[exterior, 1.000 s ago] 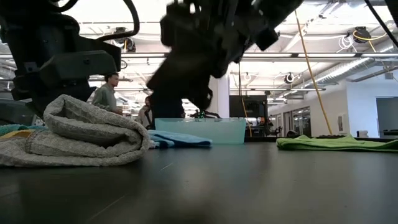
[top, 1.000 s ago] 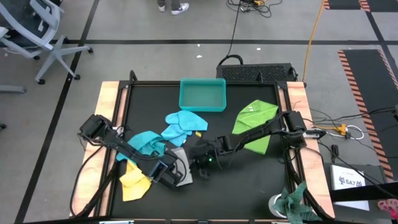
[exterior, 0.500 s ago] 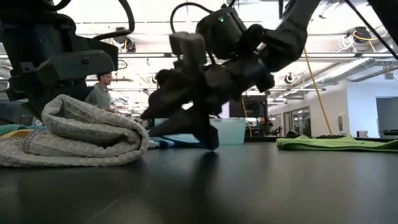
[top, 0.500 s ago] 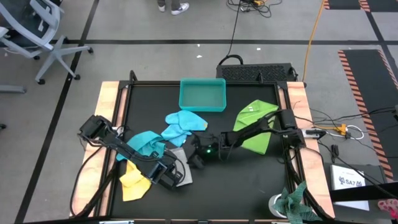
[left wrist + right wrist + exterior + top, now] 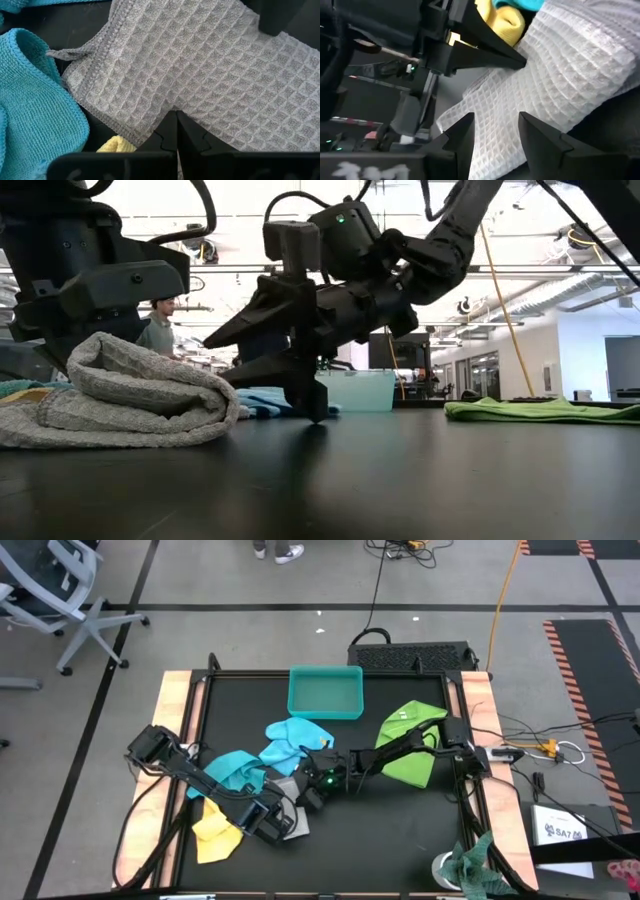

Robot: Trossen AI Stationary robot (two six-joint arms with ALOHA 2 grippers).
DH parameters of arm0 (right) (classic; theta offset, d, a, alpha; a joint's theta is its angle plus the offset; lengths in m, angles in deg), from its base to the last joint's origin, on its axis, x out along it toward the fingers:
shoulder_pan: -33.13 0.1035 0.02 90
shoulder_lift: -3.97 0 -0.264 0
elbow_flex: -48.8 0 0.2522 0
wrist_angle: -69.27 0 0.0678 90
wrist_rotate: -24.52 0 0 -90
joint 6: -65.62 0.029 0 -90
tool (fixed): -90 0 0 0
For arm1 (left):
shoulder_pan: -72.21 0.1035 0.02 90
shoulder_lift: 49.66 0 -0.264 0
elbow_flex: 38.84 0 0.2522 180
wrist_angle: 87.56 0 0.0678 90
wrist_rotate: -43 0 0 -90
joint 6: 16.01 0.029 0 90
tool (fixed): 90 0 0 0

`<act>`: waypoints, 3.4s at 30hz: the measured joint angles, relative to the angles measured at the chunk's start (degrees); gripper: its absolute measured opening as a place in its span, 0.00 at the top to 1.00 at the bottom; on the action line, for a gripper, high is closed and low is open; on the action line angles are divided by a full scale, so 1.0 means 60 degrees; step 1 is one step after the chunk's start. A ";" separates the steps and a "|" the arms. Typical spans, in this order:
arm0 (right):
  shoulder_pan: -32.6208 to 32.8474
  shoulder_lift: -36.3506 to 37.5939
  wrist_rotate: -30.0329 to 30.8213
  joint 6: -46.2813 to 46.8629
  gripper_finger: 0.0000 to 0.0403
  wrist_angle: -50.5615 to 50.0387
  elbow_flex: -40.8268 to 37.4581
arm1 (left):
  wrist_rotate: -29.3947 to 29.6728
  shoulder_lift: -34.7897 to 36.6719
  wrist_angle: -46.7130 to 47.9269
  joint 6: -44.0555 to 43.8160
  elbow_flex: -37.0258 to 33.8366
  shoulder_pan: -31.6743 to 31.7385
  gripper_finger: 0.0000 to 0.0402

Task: Fold microfiber towels
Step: Put the gray microfiber towel into the blue bin

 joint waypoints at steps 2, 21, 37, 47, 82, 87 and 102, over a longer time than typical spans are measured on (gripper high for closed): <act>-0.0102 0.0198 -0.0043 0.0132 0.65 -0.0294 -0.0032 | 0.0000 0.0000 0.0000 0.0000 0.0000 0.0000 1.00; -0.0111 0.0977 0.0895 -0.0944 0.66 -0.4912 0.0005 | -0.0011 0.0000 -0.0003 0.0039 0.0000 0.0047 1.00; -0.0424 0.0279 0.0820 -0.0424 0.66 -0.3873 0.0168 | 0.0095 0.0000 -0.0534 0.0292 -0.0013 0.0196 1.00; -0.0482 0.0729 0.0503 -0.0912 0.66 -0.3849 0.0260 | 0.0638 -0.0027 -0.2010 0.1468 -0.0007 0.0977 1.00; -0.0654 0.0750 0.0418 -0.0865 0.66 -0.2808 0.0274 | 0.0598 -0.0011 -0.2191 0.2222 -0.0004 0.1279 1.00; -0.0654 0.0581 0.0702 -0.0837 0.66 -0.2821 0.0256 | 0.0594 -0.0011 -0.2218 0.2197 -0.0004 0.1279 1.00; -0.0591 0.0474 0.0764 -0.1103 0.97 -0.2579 0.0260 | 0.0587 -0.0007 -0.2244 0.2164 -0.0004 0.1275 1.00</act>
